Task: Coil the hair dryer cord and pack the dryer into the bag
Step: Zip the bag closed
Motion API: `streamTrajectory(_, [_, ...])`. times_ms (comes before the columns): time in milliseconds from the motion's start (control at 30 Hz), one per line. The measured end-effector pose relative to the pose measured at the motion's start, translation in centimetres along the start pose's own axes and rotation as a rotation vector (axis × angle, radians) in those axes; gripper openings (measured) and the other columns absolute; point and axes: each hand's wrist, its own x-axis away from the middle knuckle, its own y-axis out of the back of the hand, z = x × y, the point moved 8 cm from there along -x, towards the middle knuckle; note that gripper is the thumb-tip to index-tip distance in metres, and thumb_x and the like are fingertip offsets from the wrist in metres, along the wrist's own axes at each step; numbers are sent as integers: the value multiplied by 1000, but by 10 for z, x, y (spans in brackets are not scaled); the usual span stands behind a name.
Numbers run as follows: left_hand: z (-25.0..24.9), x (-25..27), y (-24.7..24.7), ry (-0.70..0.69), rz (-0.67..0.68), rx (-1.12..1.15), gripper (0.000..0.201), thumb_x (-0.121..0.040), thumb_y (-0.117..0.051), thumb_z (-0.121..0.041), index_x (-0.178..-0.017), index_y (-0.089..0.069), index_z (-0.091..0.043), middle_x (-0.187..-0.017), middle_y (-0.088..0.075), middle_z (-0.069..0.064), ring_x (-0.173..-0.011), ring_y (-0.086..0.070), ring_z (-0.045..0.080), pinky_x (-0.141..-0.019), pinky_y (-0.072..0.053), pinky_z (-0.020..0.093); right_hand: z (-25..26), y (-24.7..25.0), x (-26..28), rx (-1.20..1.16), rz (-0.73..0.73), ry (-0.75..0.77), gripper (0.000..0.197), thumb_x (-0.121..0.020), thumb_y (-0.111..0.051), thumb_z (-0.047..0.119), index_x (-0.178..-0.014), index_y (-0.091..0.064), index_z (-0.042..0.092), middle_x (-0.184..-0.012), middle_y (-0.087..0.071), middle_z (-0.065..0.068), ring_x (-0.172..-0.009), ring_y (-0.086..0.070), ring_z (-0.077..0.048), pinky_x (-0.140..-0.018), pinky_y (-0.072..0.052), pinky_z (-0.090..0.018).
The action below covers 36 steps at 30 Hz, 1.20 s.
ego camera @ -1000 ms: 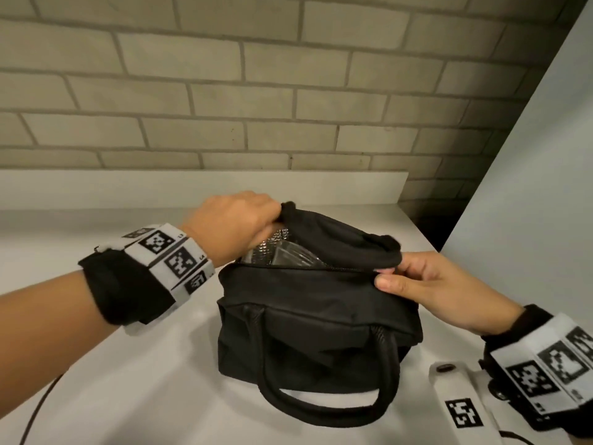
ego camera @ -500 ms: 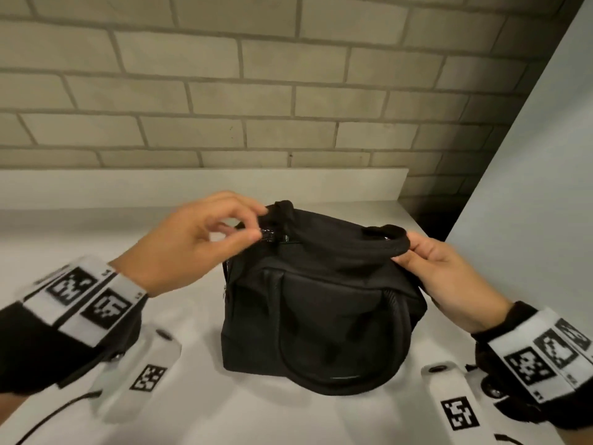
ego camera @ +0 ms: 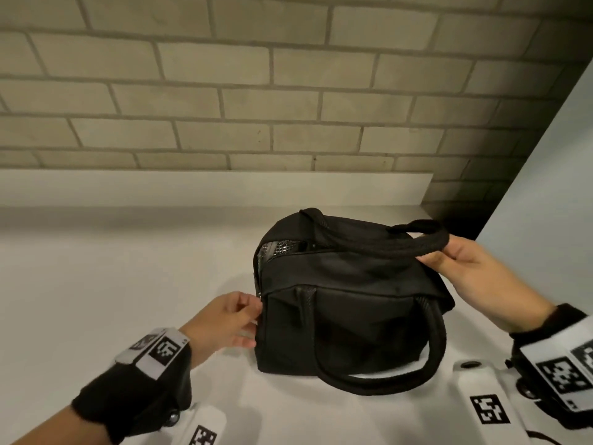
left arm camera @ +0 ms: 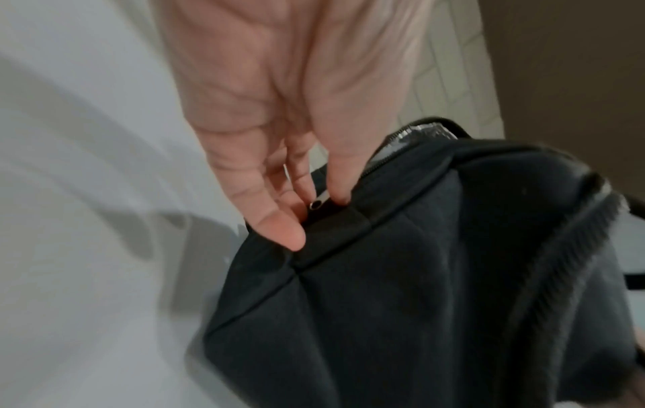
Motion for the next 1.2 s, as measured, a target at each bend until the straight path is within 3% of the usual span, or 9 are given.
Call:
streamTrajectory(267, [-2, -3, -7, 90, 153, -50, 28, -92, -45, -19, -107, -54, 2, -86, -58, 6, -70, -55, 12, -55, -49, 20, 3, -4, 0, -10, 57, 20, 51, -36, -67, 75, -76, -71, 44, -77, -71, 27, -76, -64, 11, -64, -45, -2])
streamTrajectory(433, [-23, 2, 11, 44, 85, -222, 14, -85, -49, -11, -76, -60, -8, -76, -57, 5, -67, -56, 12, -55, -46, 21, -3, 1, 0, 34, 58, 7, 55, -40, -64, 77, -81, -70, 42, -84, -72, 24, -83, -65, 7, -69, -46, -4])
streamTrajectory(567, [-69, 18, 39, -27, -44, -424, 24, -84, -53, -10, -62, -62, -10, -59, -57, 1, -54, -54, 9, -45, -43, 17, -11, 13, -4, 201, 26, -25, 84, -39, -59, 83, -93, -67, 19, -100, -71, -1, -91, -66, -18, -73, -50, -19])
streamTrajectory(667, [-109, 32, 42, -95, -89, -527, 28, -82, -54, -8, -56, -62, -10, -49, -55, -2, -44, -51, 7, -38, -40, 16, -4, 3, -5, 269, 100, -23, 78, -45, -54, 83, -94, -67, 23, -102, -70, 6, -90, -66, -13, -76, -52, -23])
streamTrajectory(733, [-134, 41, 35, -162, -114, -573, 28, -81, -54, -9, -54, -61, -10, -48, -53, -2, -41, -48, 7, -36, -39, 16, 1, -8, -5, 336, 149, -37, 50, -61, -54, 71, -86, -69, 30, -91, -73, 11, -87, -65, -2, -78, -51, -19])
streamTrajectory(800, [-154, 48, 20, -230, -116, -600, 25, -77, -55, -13, -53, -62, -11, -44, -53, -5, -38, -47, 5, -36, -38, 15, 7, -16, -8, 429, 153, -38, 11, -80, -54, 41, -79, -65, 37, -78, -69, 23, -81, -61, 11, -75, -46, -8])
streamTrajectory(933, [-173, 54, -15, -274, -87, -645, 23, -72, -54, -19, -51, -62, -15, -34, -51, -8, -33, -44, 2, -36, -39, 12, 17, -35, -12, 675, 257, 29, 15, -87, -54, 19, -74, -61, 24, -79, -61, 10, -79, -57, -5, -77, -43, -22])
streamTrajectory(1033, [-173, 52, -23, -275, -109, -613, 23, -73, -54, -18, -52, -62, -14, -42, -51, -7, -41, -46, 8, -35, -38, 14, 28, -45, -16, 719, 241, 106, 8, -85, -57, 21, -91, -63, 21, -88, -59, 16, -82, -55, 1, -78, -43, -14])
streamTrajectory(1200, [-164, 54, -18, -277, -155, -602, 20, -71, -56, -23, -54, -62, -15, -53, -52, 0, -45, -46, 11, -41, -40, 20, 41, -84, -33, 768, 193, 183, 31, -77, -62, 42, -103, -54, 26, -77, -47, 14, -65, -44, 2, -65, -37, -13])
